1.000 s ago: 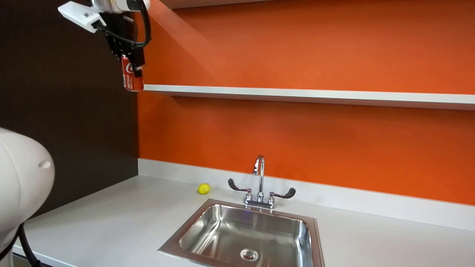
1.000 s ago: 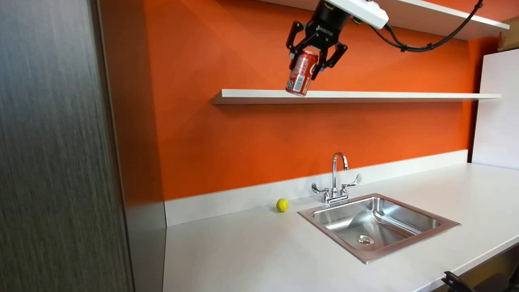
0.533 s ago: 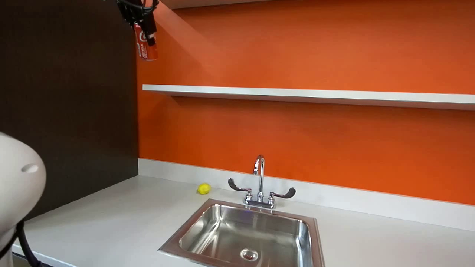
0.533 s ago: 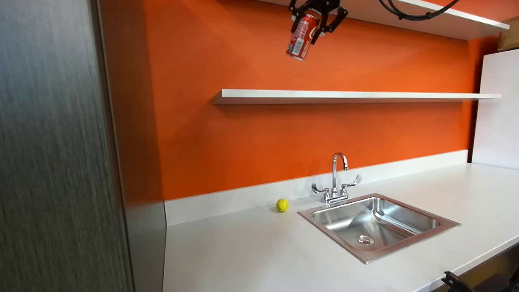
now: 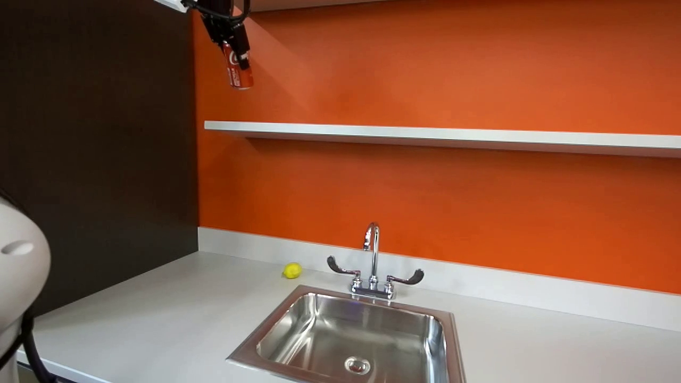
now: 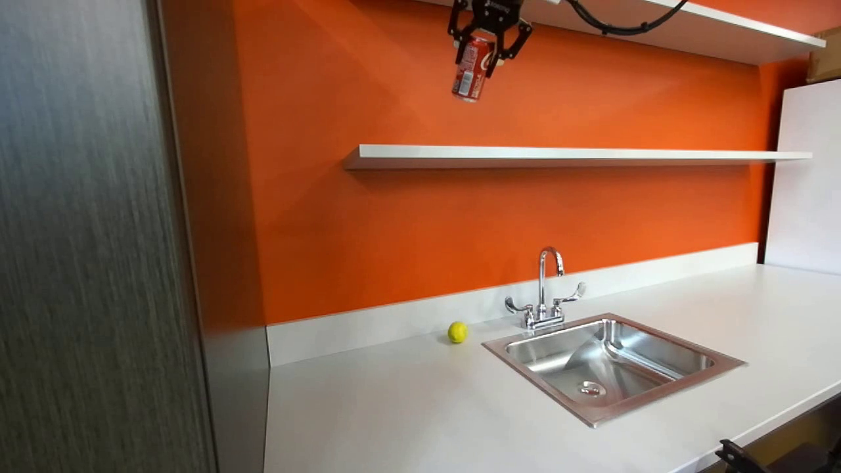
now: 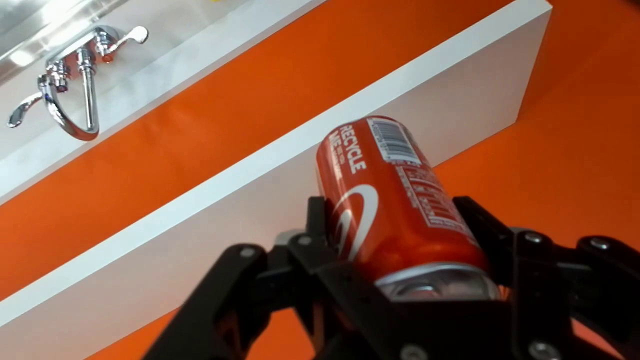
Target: Pick up the can and place it on the lower shelf
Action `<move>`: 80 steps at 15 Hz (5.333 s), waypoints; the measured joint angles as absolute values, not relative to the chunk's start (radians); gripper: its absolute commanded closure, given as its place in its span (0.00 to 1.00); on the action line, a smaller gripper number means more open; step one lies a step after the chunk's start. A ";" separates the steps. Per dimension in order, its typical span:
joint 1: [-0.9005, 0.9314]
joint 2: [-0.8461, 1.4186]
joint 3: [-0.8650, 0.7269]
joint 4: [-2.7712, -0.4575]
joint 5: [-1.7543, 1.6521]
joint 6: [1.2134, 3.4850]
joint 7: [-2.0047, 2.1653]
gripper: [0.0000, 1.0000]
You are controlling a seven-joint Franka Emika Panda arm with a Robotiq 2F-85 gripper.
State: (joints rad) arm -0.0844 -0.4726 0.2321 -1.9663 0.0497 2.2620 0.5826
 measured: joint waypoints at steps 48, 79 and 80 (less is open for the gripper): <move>0.100 0.201 0.102 -1.229 -0.169 1.949 0.838 0.00; 0.121 -0.328 0.107 -1.895 -0.057 1.556 0.159 0.00; 0.121 -0.340 0.107 -1.923 -0.044 1.556 0.157 0.00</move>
